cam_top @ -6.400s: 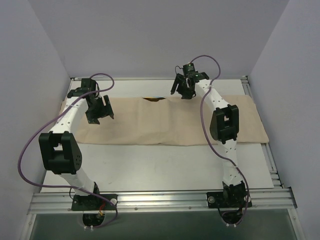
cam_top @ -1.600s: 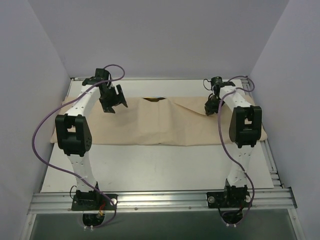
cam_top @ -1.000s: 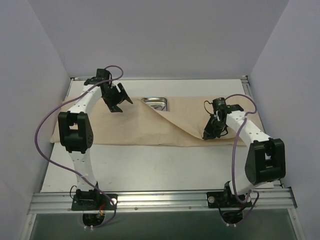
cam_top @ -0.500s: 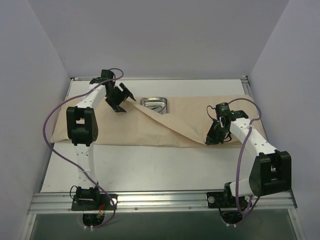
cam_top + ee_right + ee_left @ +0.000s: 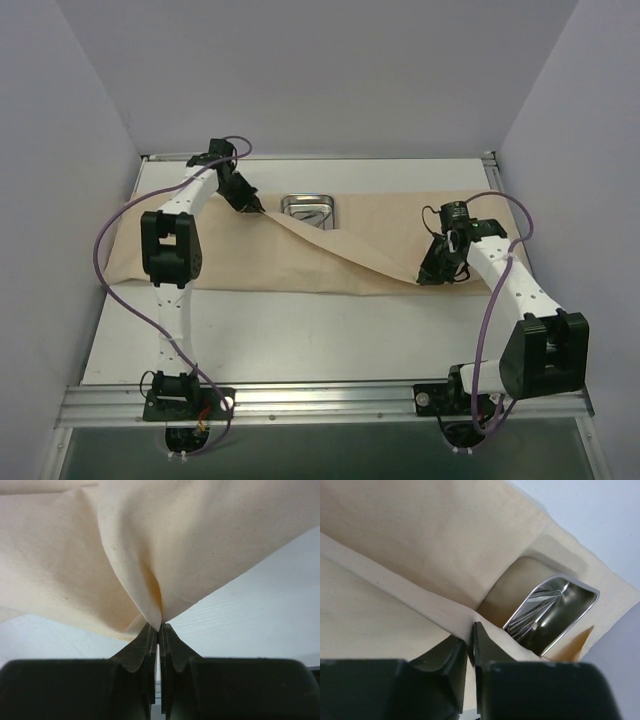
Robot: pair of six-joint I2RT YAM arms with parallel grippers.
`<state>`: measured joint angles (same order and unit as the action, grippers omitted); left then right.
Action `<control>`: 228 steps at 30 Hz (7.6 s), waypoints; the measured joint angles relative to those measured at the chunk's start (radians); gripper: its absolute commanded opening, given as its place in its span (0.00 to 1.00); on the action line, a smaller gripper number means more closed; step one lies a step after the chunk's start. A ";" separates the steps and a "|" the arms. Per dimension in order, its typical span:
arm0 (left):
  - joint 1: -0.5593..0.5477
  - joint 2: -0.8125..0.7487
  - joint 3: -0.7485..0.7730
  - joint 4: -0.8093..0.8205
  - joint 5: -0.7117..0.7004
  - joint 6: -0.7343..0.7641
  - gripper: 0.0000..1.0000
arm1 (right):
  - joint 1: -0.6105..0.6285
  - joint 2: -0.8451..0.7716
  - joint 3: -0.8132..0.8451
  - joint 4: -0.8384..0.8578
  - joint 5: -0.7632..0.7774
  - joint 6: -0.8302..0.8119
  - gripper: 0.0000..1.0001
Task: Open and lay out the surgical kit
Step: Open the surgical kit at the center of the board, then smooth out the surgical kit at the center of the board.
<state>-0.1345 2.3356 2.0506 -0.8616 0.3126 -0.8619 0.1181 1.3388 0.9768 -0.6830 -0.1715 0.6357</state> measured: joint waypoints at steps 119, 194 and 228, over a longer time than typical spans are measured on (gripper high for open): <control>0.109 -0.499 -0.636 -0.095 0.044 0.403 0.52 | -0.006 0.690 0.471 0.004 0.254 -0.166 0.04; 0.159 0.051 -0.029 -0.437 -0.264 0.472 0.39 | 0.042 0.929 0.857 -0.076 0.227 -0.290 1.00; 0.226 0.389 0.571 -0.459 0.063 0.320 0.42 | 0.000 1.321 1.536 -0.060 0.227 -0.344 1.00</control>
<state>0.0917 2.7243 2.6221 -1.3205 0.3756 -0.5419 0.1184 2.6595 2.5126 -0.7429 0.0559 0.2916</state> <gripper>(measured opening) 0.392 0.994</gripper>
